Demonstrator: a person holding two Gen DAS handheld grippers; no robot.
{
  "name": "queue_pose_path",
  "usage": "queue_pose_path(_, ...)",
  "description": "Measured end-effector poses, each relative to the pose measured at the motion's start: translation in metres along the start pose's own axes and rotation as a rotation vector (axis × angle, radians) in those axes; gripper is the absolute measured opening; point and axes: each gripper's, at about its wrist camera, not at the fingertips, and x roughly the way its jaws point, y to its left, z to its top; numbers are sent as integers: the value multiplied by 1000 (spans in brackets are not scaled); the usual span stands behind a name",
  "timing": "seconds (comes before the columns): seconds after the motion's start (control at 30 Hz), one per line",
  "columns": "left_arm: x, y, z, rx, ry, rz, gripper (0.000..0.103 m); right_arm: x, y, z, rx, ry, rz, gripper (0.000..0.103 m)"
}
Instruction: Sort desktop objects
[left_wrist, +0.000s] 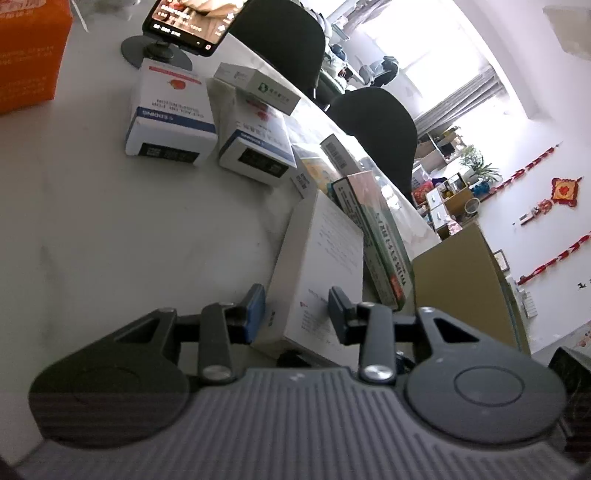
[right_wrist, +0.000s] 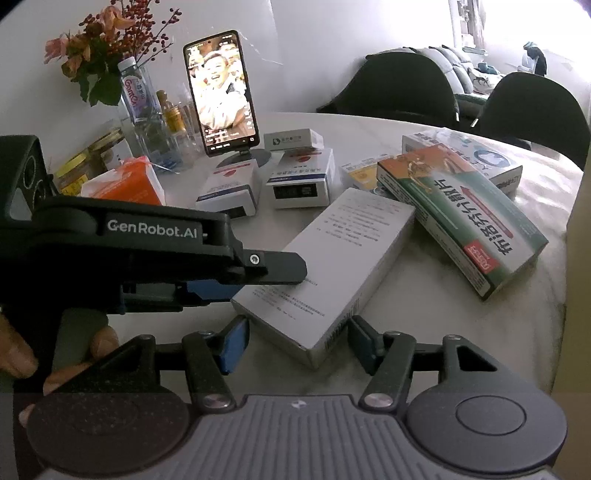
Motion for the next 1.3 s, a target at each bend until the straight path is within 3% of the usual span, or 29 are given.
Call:
queue_pose_path(0.8, -53, 4, -56, -8, -13, 19, 36, -36, 28, -37, -62, 45, 78, 65)
queue_pose_path(1.17, -66, 16, -68, -56, -24, -5, 37, -72, 19, -54, 18, -41, 95, 64)
queue_pose_path(1.3, -64, 20, -64, -79, -27, -23, 37, -85, 15, -60, 47, -72, 101, 56)
